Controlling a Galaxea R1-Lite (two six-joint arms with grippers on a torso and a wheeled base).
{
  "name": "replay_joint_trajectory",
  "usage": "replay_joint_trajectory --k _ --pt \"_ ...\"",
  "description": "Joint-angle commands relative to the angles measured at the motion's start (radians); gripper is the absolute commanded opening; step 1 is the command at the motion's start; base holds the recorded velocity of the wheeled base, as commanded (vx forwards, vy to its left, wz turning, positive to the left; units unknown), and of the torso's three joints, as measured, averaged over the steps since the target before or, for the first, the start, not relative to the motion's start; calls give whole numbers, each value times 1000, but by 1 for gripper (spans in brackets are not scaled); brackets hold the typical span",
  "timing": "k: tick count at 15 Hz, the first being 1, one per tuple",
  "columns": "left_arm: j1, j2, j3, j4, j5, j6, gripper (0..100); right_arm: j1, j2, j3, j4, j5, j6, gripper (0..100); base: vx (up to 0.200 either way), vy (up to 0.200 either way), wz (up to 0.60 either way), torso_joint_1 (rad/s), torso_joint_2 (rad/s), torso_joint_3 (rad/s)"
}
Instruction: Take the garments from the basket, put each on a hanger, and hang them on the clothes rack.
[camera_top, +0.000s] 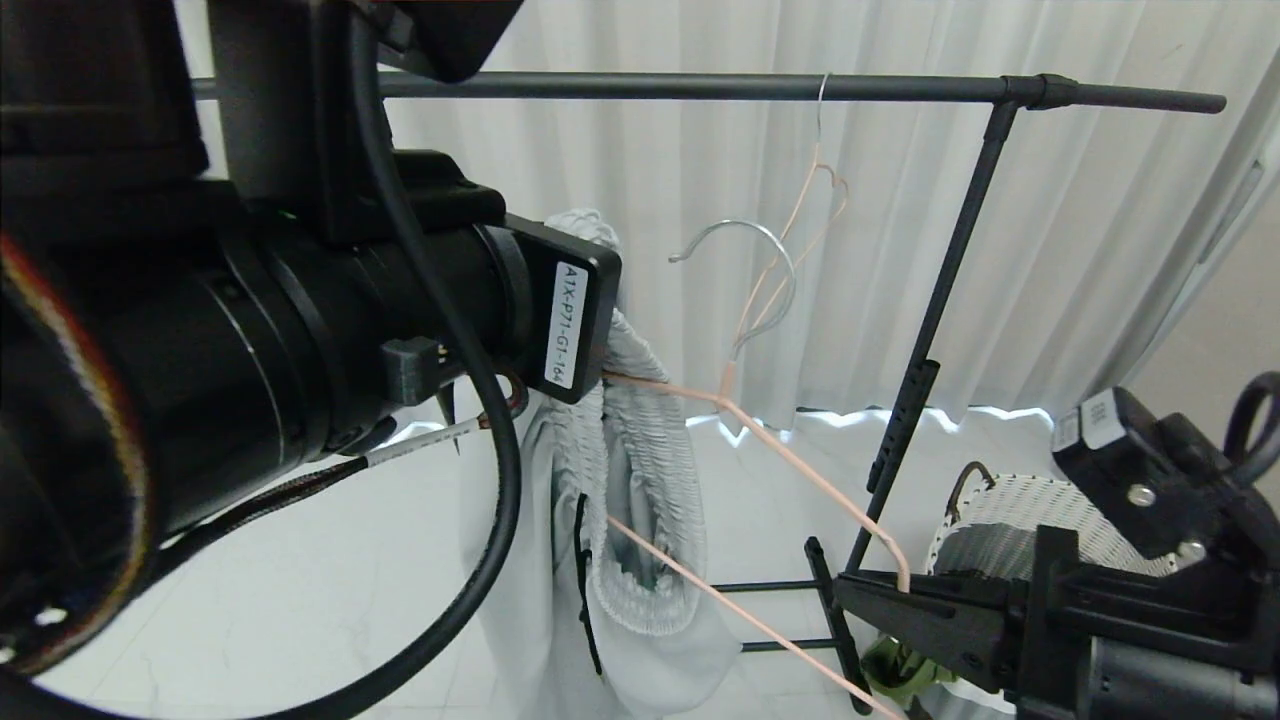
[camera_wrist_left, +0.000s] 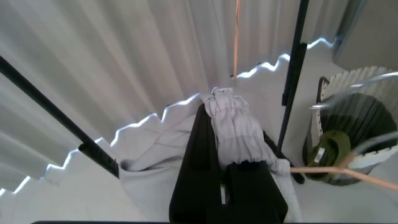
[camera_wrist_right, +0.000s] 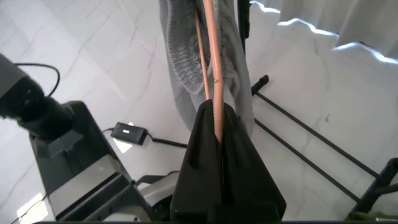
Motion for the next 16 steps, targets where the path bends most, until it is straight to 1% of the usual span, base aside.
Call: replay_joint_trajectory --k 1,2,3,7,8,11,16 --pt "1 -9 -7 0 1 0 0 1 104 -37 -38 -1 6 0 0 0 0 0 0 0" --pt "1 -9 -7 0 1 0 0 1 115 -43 -44 -1 6 0 0 0 0 0 0 0" --pt "-1 -9 -8 0 1 0 0 -3 141 -74 -56 -1 6 0 0 0 0 0 0 0" --pt "1 -18 -2 0 1 0 0 -20 153 -120 -61 -6 6 0 0 0 0 0 0 0" --pt "1 -16 -7 0 1 0 0 -22 147 -120 -73 -14 4 0 0 0 0 0 0 0" --pt "1 -13 -8 0 1 6 0 -23 132 -117 -130 -67 4 0 0 0 0 0 0 0" --pt "-2 -12 3 0 1 8 0 -34 75 -118 -133 -87 -16 0 0 0 0 0 0 0"
